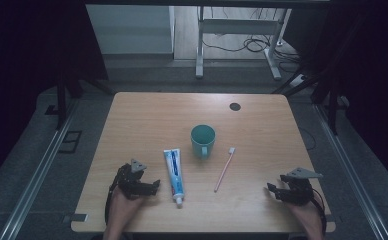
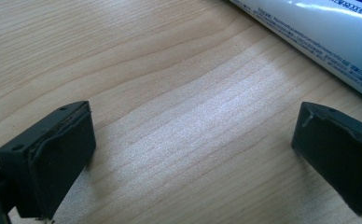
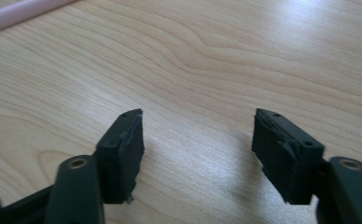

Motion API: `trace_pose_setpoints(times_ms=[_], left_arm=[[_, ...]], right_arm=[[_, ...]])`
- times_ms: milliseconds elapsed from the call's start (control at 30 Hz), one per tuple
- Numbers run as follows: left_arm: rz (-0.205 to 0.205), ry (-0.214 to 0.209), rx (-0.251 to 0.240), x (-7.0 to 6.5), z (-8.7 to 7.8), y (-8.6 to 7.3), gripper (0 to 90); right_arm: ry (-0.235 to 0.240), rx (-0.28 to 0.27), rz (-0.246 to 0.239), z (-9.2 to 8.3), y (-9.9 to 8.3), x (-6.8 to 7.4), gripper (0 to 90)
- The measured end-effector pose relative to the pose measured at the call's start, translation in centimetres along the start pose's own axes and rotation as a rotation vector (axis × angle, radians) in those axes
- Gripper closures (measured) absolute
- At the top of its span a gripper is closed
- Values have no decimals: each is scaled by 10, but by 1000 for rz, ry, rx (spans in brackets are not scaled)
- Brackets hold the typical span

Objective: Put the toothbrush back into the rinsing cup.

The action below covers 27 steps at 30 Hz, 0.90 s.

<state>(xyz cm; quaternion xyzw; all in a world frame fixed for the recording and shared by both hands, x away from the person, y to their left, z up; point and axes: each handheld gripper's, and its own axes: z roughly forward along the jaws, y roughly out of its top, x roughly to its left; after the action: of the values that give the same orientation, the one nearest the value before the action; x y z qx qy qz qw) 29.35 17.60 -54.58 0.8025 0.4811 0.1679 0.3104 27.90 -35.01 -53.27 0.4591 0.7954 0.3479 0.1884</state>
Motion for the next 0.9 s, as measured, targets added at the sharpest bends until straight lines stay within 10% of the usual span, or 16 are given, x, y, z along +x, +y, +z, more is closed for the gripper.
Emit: trace_pose_setpoints(times_ms=[900], left_arm=[[0, 0, 0, 0, 0, 0, 0]], right_arm=[[64, -9, -101, -10, 14, 19, 854]])
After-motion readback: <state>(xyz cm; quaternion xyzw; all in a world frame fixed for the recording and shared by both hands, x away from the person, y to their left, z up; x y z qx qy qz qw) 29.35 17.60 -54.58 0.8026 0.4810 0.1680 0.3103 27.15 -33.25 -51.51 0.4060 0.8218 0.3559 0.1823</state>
